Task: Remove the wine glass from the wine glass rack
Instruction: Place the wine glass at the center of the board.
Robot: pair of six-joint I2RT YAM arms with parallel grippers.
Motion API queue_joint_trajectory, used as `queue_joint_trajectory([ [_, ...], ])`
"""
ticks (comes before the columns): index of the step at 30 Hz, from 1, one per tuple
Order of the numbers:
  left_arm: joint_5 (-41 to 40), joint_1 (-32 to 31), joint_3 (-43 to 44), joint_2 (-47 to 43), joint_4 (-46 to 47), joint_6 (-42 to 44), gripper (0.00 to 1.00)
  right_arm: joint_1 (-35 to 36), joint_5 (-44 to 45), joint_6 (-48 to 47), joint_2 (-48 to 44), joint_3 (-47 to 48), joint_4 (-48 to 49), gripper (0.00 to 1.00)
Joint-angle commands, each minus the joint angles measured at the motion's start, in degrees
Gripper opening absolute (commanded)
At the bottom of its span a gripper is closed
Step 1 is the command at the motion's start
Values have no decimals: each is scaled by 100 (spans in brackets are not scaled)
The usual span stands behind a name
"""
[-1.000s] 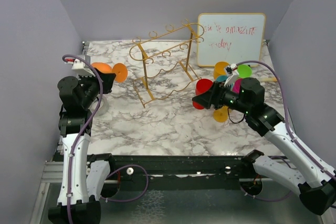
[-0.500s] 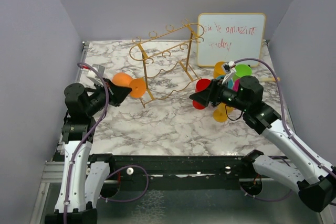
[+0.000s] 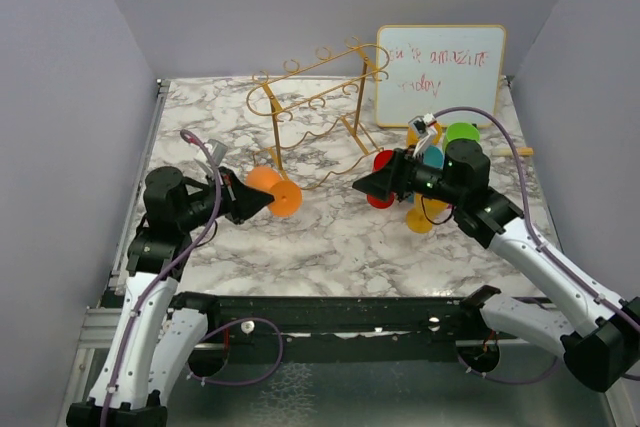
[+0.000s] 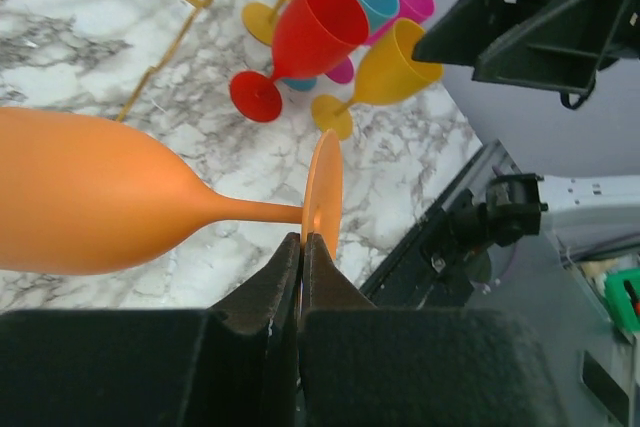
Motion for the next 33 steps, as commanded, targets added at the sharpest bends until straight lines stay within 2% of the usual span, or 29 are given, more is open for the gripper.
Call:
queue_joint_trajectory([
  [1,-29,-594,-85,198,-85,-22,0,5,-387,121,238,190,210,67],
  [5,-372,-1113,-82,240,-62,-24,0,5,-760,240,434,62,488,67],
  [13,-428,-1489,-114,270,57,-153,0,68,-1974,914,945,-242,1892,66],
  [19,-365,-1674,-286,541,1009,-519,0,639,-1899,439,1413,67,1635,65],
  [23,-443,-1726,-396,696,1401,-550,0,749,-1730,348,1551,-19,1600,61],
  [28,-501,-1757,-513,863,1539,-482,0,764,-1902,448,1607,-248,1951,45],
  [31,-574,-1775,-693,830,1819,-507,0,762,-1946,453,1644,-278,2071,29],
  [33,-543,-1788,-801,838,2023,-608,0,765,-2010,519,1692,-314,2185,26],
])
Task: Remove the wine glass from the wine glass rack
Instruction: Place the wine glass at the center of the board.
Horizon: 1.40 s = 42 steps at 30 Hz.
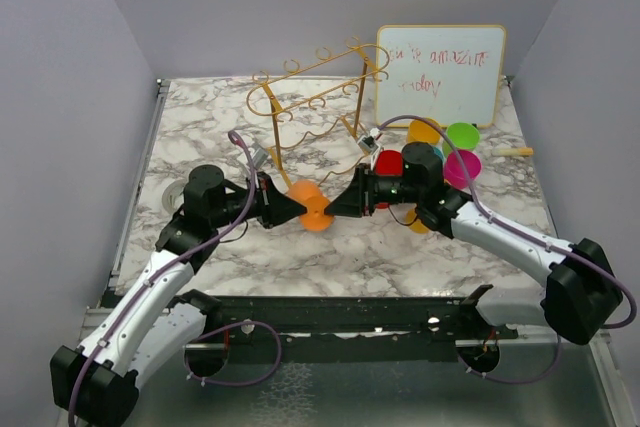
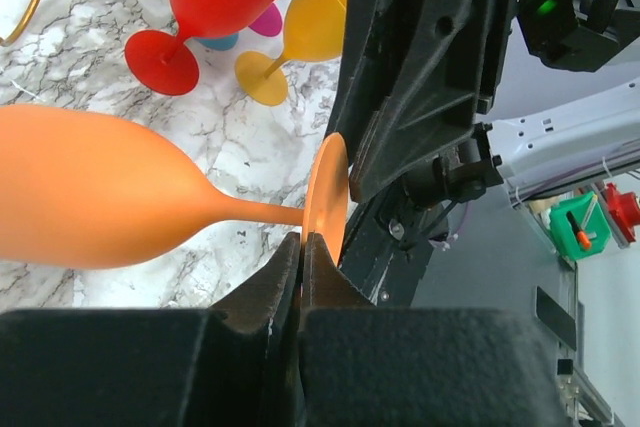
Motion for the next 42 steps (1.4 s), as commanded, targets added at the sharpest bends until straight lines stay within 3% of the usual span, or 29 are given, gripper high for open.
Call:
queue_joint_trajectory([
  [1,-124,-55,-248,20,719,-158,0,55,-352,76,138,-77,475,18],
  [3,28,-72,-256,106,831,-191,0,56,-392,101,188,-80,518,4],
  [5,184,-86,-247,160,832,-126,0,57,-298,133,164,-110,562,1],
  [6,253,-94,-251,159,830,-55,5,55,-246,154,135,-146,589,1],
  [7,306,-103,-275,142,832,36,18,52,-185,151,90,-154,563,1],
  [9,433,-108,-343,90,808,245,33,55,-68,70,-27,-193,452,1],
  [13,937,-108,-300,221,730,473,43,56,70,-126,-277,-252,178,1],
  [17,1598,-130,-183,448,700,575,31,50,84,-141,-421,-331,238,0],
  [19,1617,-134,-163,433,648,672,23,57,133,-147,-455,-363,241,0],
  [22,1531,-142,-130,408,637,804,19,54,90,-167,-503,-370,231,1],
  [24,1560,-143,-43,487,637,822,0,57,-10,-151,-543,-398,290,4],
  [29,1585,-161,56,545,398,1041,0,54,19,-365,-798,-210,-342,31],
  [32,1695,-176,-25,483,206,1500,0,51,94,-706,-926,-36,-783,39],
  [34,1721,-207,-100,394,167,1698,0,45,477,-1057,-1023,237,-1385,41],
  [36,1655,-257,-206,243,156,1961,0,39,1031,-1332,-1141,501,-1902,51],
  [40,1299,-326,-503,-45,135,2587,0,39,2234,-1389,-1121,684,-2165,64],
  [42,1448,-341,-588,-124,95,3001,0,44,2228,-1369,-855,923,-2399,66],
])
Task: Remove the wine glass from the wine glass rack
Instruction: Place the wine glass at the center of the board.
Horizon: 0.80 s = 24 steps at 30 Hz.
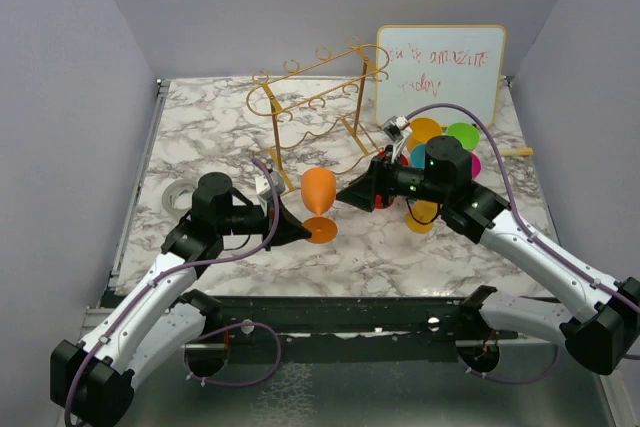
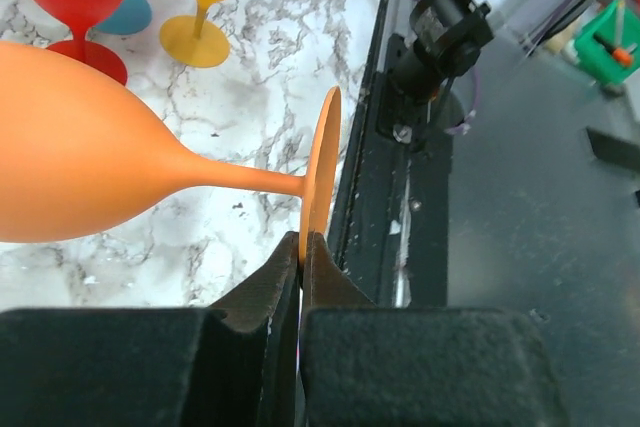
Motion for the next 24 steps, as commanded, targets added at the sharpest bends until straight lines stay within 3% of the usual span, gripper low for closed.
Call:
queue_joint_trajectory([
  [1,192,-61,-279,-250,-115,1361,0,25,848,-269,423,517,-928,66],
  [8,1402,-61,-265,-629,-658,3076,0,26,635,-339,411,503,-648,68],
  [11,1661,-61,-294,-655,-826,3513,0,-28,404,-609,509,814,-985,69],
  [22,2108,-61,-243,-581,-972,4069,0,-232,-26,-887,913,1351,-1161,71],
  [24,2121,-59,-247,-564,-986,4106,0,-244,-427,-934,1053,1380,-1173,71],
])
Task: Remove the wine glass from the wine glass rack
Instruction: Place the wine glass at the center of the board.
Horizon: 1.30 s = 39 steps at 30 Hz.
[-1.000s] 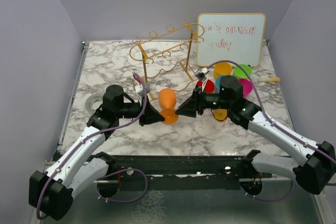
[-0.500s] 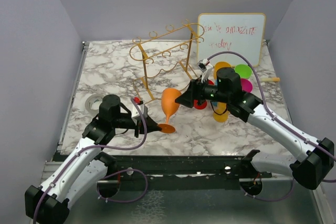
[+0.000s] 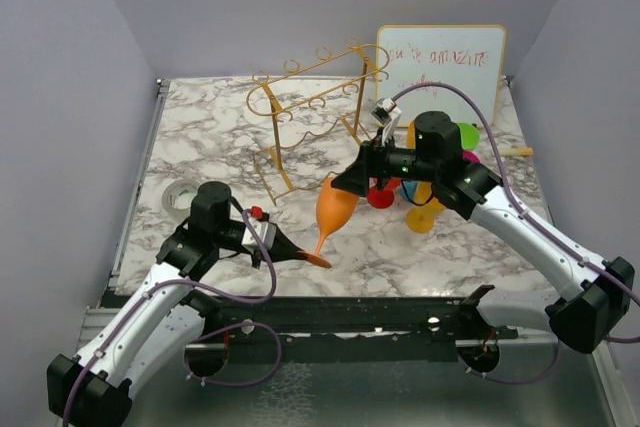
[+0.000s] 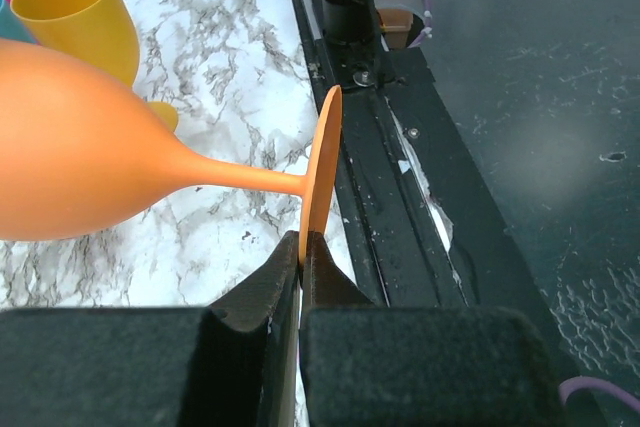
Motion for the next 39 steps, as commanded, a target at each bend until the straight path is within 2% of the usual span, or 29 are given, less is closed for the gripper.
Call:
queue_joint_trajectory([
  [1,464,-28,42,46,-89,385,0,-49,-887,-266,354,130,-196,69],
  [5,434,-28,82,122,-155,569,0,-70,-1763,-877,229,120,-314,65],
  [11,315,-26,234,276,-385,879,0,-98,-2842,-999,67,182,-357,61],
  [16,175,-29,295,324,-474,968,0,-120,-3097,-1081,-81,59,-434,55],
  [19,15,-27,340,312,-507,1020,0,-139,-3321,-1018,-70,25,-423,44],
  [21,-36,-28,377,324,-520,1053,0,-142,-3486,-1001,-38,31,-439,33],
  [25,-111,-27,418,333,-531,1084,0,-157,-3660,-928,15,59,-441,3],
  [29,-164,-26,403,286,-581,1151,0,-168,-3836,-651,46,33,-281,0],
  [31,-188,-28,386,241,-582,1166,10,-168,-3900,-487,20,-10,-114,1],
  [32,-212,-26,377,208,-586,1175,20,-168,-3898,-413,3,-33,-45,1],
  [34,-232,-28,367,161,-590,1145,33,-168,-3821,-384,-48,-82,-50,0],
  [35,-264,-29,366,111,-609,1125,43,-168,-3736,-423,-64,-108,-90,1],
  [37,-363,-28,347,16,-644,1077,52,-168,-3326,-573,-103,-116,-339,1],
  [39,-547,-29,295,-113,-651,975,65,-168,-2865,-759,-103,-118,-637,0],
])
